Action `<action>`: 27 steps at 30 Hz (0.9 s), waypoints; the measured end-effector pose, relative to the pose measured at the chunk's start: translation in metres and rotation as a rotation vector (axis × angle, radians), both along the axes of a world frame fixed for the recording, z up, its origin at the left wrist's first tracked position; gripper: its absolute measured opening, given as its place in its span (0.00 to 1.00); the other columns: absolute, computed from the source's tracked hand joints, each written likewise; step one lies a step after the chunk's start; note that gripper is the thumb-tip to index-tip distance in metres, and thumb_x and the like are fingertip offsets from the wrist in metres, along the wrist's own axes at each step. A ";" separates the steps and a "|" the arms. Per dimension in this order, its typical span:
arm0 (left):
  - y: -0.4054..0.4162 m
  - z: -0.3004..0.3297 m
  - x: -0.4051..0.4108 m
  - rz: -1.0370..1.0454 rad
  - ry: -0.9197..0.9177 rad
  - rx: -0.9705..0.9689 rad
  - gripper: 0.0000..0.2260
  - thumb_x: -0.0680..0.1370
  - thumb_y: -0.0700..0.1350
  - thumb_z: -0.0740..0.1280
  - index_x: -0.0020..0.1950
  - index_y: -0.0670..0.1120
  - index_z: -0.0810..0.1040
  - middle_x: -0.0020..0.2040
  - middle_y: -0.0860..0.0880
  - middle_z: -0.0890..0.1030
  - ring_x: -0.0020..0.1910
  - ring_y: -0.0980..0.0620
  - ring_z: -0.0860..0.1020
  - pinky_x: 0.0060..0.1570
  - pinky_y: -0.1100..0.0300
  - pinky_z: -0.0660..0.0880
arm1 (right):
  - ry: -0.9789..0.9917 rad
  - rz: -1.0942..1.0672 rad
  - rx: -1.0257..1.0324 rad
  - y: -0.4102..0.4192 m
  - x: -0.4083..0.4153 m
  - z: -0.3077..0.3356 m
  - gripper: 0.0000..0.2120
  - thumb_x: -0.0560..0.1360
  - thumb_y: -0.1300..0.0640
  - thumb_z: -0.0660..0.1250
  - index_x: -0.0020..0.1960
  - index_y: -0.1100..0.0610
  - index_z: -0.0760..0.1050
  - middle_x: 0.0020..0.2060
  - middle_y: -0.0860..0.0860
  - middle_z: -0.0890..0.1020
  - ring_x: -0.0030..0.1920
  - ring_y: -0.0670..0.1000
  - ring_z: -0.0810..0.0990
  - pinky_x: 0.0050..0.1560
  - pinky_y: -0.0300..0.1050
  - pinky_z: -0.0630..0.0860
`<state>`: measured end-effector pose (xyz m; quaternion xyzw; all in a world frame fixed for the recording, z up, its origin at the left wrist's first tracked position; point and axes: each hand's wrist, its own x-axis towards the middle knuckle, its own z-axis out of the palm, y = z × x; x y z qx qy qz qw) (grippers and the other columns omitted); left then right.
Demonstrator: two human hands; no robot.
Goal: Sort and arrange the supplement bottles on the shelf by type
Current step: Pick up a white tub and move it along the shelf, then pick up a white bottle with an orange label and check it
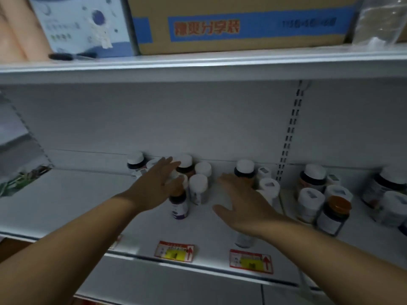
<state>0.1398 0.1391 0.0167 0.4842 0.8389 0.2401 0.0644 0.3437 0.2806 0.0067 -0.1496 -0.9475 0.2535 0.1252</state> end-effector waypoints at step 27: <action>-0.081 -0.049 -0.177 -0.098 -0.204 0.094 0.19 0.79 0.48 0.61 0.70 0.52 0.66 0.66 0.51 0.74 0.62 0.55 0.71 0.58 0.67 0.61 | -0.134 -0.151 0.162 -0.077 -0.281 -0.039 0.15 0.77 0.56 0.61 0.60 0.61 0.74 0.57 0.59 0.73 0.56 0.57 0.73 0.51 0.40 0.65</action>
